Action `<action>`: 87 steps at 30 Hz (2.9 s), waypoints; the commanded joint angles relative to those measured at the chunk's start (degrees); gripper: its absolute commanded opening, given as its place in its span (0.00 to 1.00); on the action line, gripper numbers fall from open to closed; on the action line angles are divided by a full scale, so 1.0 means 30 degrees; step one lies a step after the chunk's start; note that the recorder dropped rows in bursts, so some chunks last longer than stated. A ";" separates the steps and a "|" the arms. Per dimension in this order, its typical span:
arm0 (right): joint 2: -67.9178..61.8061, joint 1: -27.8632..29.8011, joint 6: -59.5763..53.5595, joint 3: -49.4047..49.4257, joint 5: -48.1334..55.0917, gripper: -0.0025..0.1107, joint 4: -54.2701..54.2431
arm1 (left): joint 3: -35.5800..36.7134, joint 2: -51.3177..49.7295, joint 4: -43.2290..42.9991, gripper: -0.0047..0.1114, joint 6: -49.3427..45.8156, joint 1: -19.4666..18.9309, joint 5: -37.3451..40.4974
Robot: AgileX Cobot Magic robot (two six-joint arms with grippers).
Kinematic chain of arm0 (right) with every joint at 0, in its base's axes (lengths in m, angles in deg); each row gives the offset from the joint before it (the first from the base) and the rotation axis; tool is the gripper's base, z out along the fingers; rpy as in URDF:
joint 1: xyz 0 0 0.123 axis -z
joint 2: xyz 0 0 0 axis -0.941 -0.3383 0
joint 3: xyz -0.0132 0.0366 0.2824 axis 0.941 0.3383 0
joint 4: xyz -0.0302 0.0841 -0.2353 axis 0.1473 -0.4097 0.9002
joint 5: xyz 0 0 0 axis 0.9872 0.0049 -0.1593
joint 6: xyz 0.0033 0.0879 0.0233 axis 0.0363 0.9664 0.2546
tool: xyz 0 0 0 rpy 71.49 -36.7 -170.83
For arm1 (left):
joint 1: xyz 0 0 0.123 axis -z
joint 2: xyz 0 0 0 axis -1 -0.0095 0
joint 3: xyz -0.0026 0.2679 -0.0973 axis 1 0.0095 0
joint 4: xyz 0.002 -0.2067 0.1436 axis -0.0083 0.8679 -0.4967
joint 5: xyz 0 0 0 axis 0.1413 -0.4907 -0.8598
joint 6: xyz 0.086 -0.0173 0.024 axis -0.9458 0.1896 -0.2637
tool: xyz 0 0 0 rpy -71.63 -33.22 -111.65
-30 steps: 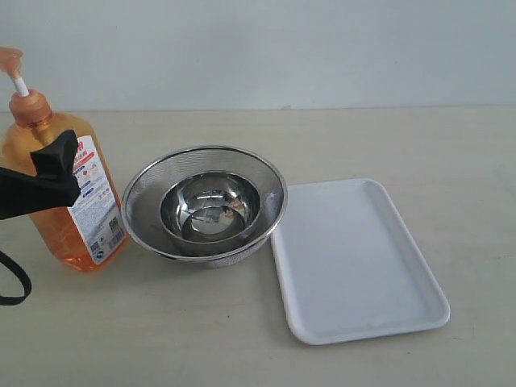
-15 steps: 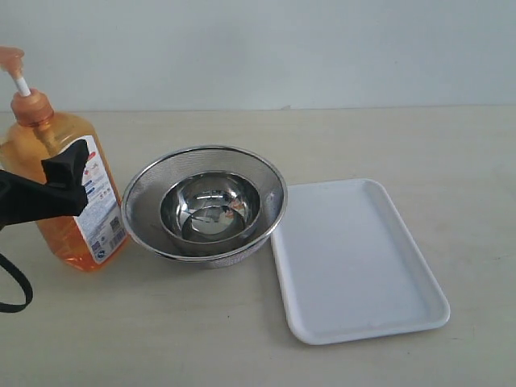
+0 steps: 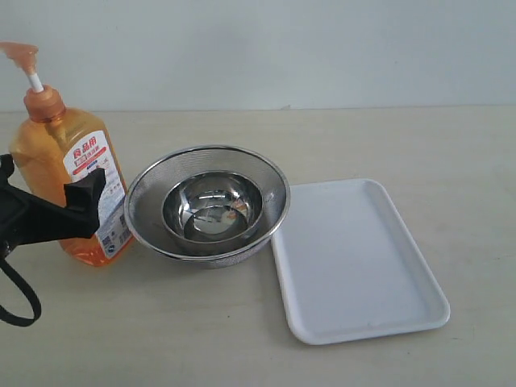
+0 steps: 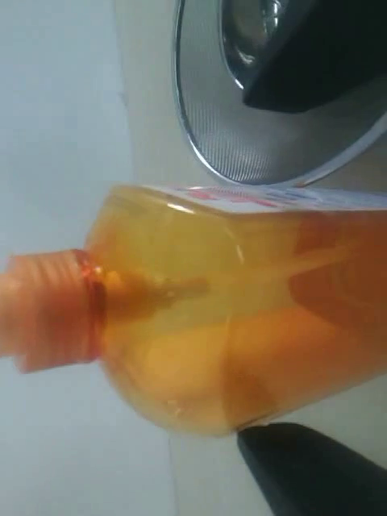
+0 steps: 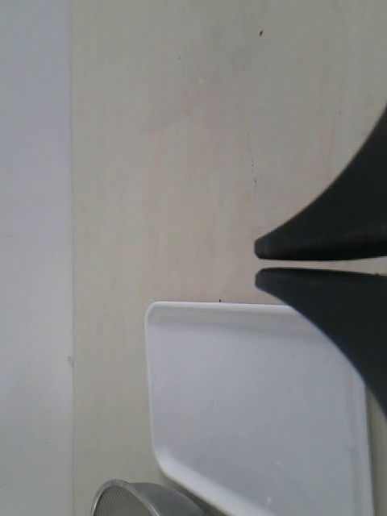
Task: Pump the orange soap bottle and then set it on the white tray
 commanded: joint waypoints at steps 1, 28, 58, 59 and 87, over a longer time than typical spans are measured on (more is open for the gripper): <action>0.0095 0.0054 0.0004 -0.0008 -0.0086 0.03 -0.0023 | 0.0002 -0.0320 0.0138 0.88 -0.0296 -0.0039 0.0154; 0.0095 0.0054 0.0004 -0.0008 -0.0086 0.03 -0.0023 | -0.1613 -0.4358 -0.5249 0.88 0.4915 -0.3853 -0.4269; 0.0095 0.0054 0.0004 -0.0008 -0.0182 0.03 -0.0023 | -0.3454 -0.7515 -0.5473 0.09 0.3447 -0.3853 -0.4428; 0.0095 0.0054 0.0004 -0.0008 -0.0182 0.03 -0.0023 | -0.3454 -0.7515 -0.5553 0.08 0.3126 -0.3853 -0.4428; 0.0095 0.0054 0.0004 -0.0008 -0.0217 0.03 -0.0023 | -0.3454 -0.5847 -0.6839 0.08 -0.1389 -0.3817 -0.2591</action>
